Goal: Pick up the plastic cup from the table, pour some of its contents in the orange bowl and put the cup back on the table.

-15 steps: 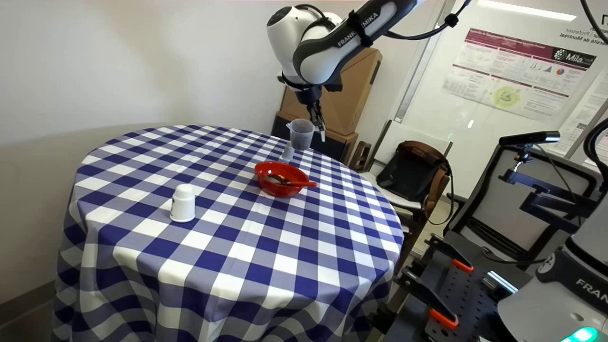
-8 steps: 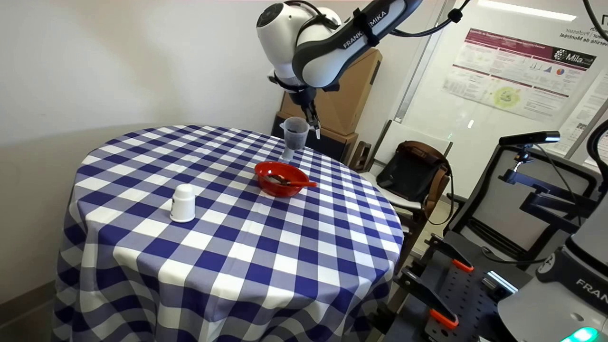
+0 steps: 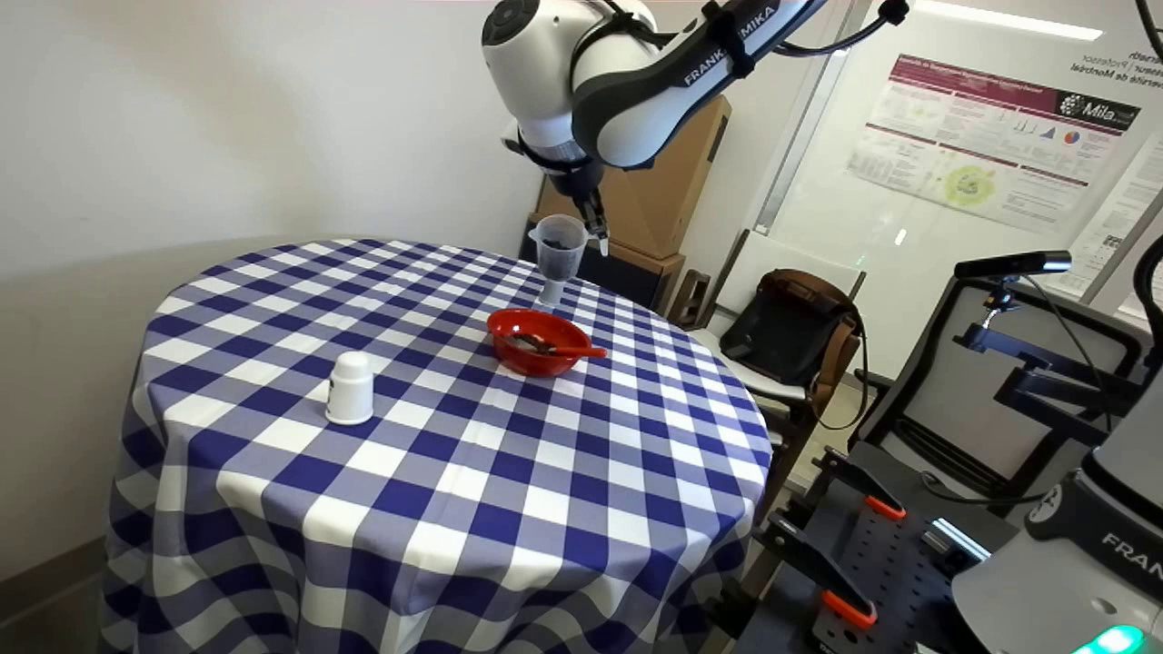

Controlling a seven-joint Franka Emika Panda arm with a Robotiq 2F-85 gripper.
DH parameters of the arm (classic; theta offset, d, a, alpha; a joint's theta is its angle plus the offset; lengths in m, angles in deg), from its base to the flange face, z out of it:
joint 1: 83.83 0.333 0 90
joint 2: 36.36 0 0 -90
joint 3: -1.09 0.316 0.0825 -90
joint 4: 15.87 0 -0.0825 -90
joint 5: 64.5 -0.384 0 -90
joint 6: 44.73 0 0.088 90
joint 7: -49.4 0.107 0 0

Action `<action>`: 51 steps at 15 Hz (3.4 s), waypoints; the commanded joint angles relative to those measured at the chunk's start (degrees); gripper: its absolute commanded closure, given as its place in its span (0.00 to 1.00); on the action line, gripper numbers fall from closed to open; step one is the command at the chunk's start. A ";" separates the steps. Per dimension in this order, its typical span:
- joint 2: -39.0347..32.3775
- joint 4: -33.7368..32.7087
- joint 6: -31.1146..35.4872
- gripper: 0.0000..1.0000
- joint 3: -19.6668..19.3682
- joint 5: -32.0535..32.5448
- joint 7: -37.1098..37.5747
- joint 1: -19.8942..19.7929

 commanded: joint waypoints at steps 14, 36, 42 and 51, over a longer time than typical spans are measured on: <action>3.64 12.73 -8.86 0.88 3.38 21.83 14.07 3.19; -3.05 15.94 -24.06 0.88 6.86 41.49 18.99 5.03; -3.81 17.42 -26.92 0.88 7.21 44.86 18.56 5.23; -4.95 21.03 -33.34 0.88 6.93 54.03 20.74 6.16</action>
